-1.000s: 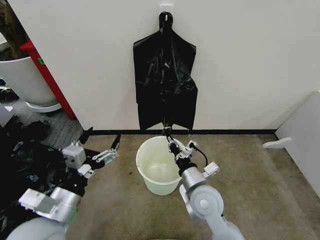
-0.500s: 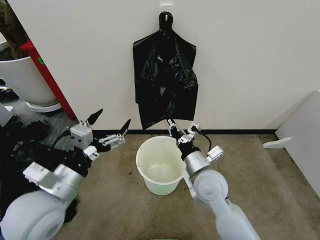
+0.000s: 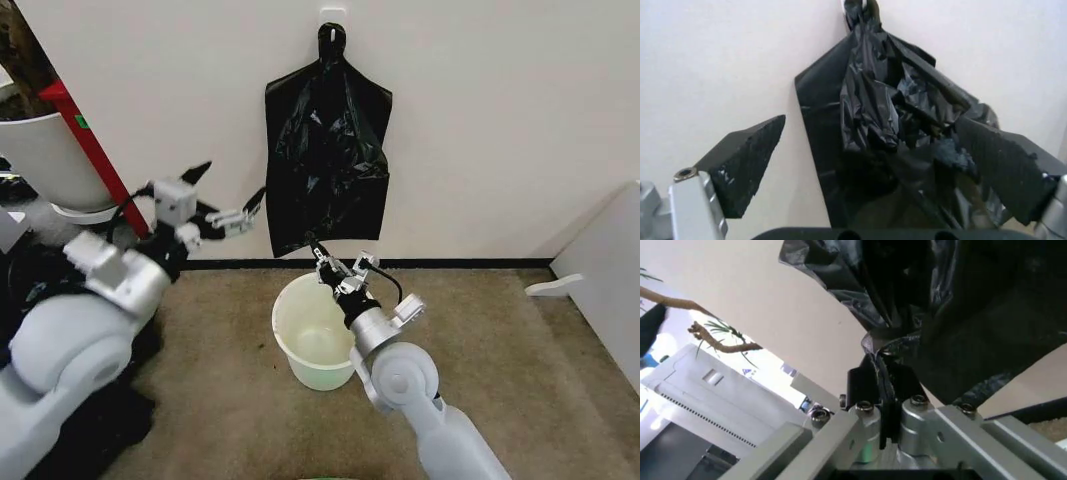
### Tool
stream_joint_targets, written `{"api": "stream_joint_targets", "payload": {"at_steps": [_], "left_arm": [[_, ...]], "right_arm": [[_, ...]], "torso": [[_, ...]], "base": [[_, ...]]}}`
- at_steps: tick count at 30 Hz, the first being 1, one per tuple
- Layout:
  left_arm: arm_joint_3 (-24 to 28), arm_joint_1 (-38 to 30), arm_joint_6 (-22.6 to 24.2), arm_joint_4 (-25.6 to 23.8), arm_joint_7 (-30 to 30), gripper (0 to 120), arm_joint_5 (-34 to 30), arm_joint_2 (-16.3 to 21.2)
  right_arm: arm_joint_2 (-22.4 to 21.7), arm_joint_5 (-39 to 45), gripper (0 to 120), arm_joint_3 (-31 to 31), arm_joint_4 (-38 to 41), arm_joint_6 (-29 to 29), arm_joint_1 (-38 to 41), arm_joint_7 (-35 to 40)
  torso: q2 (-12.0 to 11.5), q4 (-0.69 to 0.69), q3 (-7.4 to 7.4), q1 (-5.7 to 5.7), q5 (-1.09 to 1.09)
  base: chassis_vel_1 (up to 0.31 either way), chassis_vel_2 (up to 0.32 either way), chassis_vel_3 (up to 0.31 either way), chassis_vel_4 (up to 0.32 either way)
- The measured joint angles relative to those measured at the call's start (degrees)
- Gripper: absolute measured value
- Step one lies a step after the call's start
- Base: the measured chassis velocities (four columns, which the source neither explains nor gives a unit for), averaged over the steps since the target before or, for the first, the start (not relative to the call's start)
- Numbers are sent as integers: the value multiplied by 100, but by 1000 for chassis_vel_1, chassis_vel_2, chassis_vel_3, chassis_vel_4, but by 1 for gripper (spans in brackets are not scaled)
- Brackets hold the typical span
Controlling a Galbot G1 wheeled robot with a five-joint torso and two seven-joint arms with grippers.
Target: Place the garbage bag over the trash bin.
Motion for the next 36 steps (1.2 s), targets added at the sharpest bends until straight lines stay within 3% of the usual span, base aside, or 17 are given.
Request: {"api": "stream_joint_targets", "payload": {"at_steps": [2,9,12,14,17,23,26,28,36], "left_arm": [[199,-229,11,104,-12,100,9,-20],[1758,-1876,99,794,167,100,375,-221],[2020,-2299,191,996,262,100,552,-338],[2201,-2648,310,1136,280,100,699,-431],[2396,-2990,536,1245,290,100,834,-544],[2921,-3760,1471,1306,225,100,895,-684],[3106,-3910,1649,1337,185,100,895,-729],[3509,-4242,2015,1405,61,100,902,-855],[4140,-4828,2577,1635,-9,100,1067,-1229]], "right_arm": [[-2,2,0,7,6,1,12,0],[-102,3,0,163,43,3,210,-22],[-152,3,0,175,37,2,242,-36],[-178,3,0,181,38,2,252,-48],[-186,3,0,183,41,2,250,-55],[-212,-35,0,184,39,4,207,-105],[-215,-37,0,183,35,4,218,-108],[-211,-38,0,180,27,5,251,-108],[-454,-26,0,202,23,10,274,-181]], "torso": [[0,1,0,0,0],[0,0,-1,0,4],[0,0,0,0,-3],[0,0,-1,0,5],[0,-1,0,0,-2],[0,1,-1,0,2],[0,1,-1,0,1],[0,0,-1,0,2],[0,0,0,0,1]], "base": [[0,0,0,0],[0,0,0,0],[0,0,0,0],[0,0,0,0],[0,0,0,0],[0,0,0,0],[0,0,0,0],[0,0,0,0],[0,0,0,0]]}}
